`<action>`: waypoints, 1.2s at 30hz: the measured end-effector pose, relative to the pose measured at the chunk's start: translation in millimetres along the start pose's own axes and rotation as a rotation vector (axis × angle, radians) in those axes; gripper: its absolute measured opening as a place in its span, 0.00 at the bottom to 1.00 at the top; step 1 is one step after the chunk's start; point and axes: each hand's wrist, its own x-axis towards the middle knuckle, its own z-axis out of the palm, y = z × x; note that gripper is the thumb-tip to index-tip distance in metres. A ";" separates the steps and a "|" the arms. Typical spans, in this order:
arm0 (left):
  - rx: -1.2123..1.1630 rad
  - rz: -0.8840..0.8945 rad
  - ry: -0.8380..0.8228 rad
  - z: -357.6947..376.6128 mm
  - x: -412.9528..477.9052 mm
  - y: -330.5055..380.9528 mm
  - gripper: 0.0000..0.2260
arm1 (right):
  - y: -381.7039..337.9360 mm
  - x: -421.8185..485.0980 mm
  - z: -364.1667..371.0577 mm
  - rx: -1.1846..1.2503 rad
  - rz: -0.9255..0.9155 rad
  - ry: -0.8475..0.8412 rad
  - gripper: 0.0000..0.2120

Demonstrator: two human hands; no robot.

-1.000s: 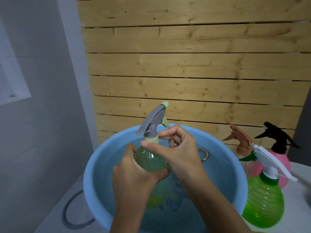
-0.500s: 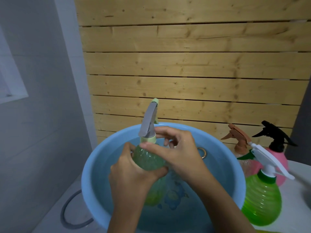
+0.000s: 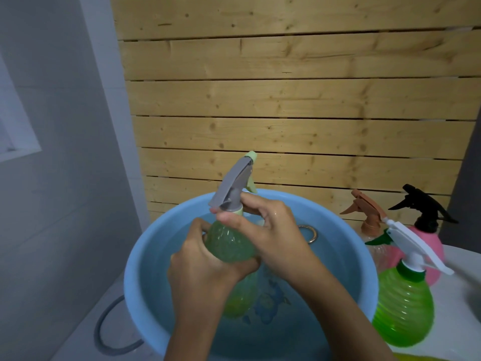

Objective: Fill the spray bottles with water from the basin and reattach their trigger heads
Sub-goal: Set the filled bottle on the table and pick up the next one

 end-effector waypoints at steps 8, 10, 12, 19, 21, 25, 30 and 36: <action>0.033 0.033 0.049 1.8 -4.3 7.4 0.28 | -11.4 -3.8 8.2 -0.290 -0.045 0.164 0.14; 0.058 0.065 0.103 2.0 -5.6 8.0 0.27 | -12.6 -4.8 12.2 -0.326 -0.044 0.194 0.15; 0.074 0.090 0.149 1.1 -7.2 8.6 0.25 | -16.3 -5.9 14.1 -0.328 -0.057 0.224 0.13; 0.065 0.107 0.162 0.5 -6.3 15.4 0.23 | -21.7 -6.5 0.9 -0.120 -0.013 0.175 0.08; 0.063 0.114 0.166 -0.1 -6.1 17.2 0.27 | -20.5 -6.2 -9.3 -0.013 0.033 0.073 0.10; 0.037 0.111 0.236 0.3 -0.5 16.4 0.30 | -16.9 -11.1 -32.0 0.224 0.159 -0.048 0.24; -0.010 0.129 0.298 -1.7 -0.7 22.5 0.30 | -9.7 -22.4 -60.0 0.191 0.239 -0.001 0.12; -0.100 0.172 0.294 1.2 -17.2 44.2 0.28 | 0.9 -43.5 -86.3 0.137 0.310 0.085 0.08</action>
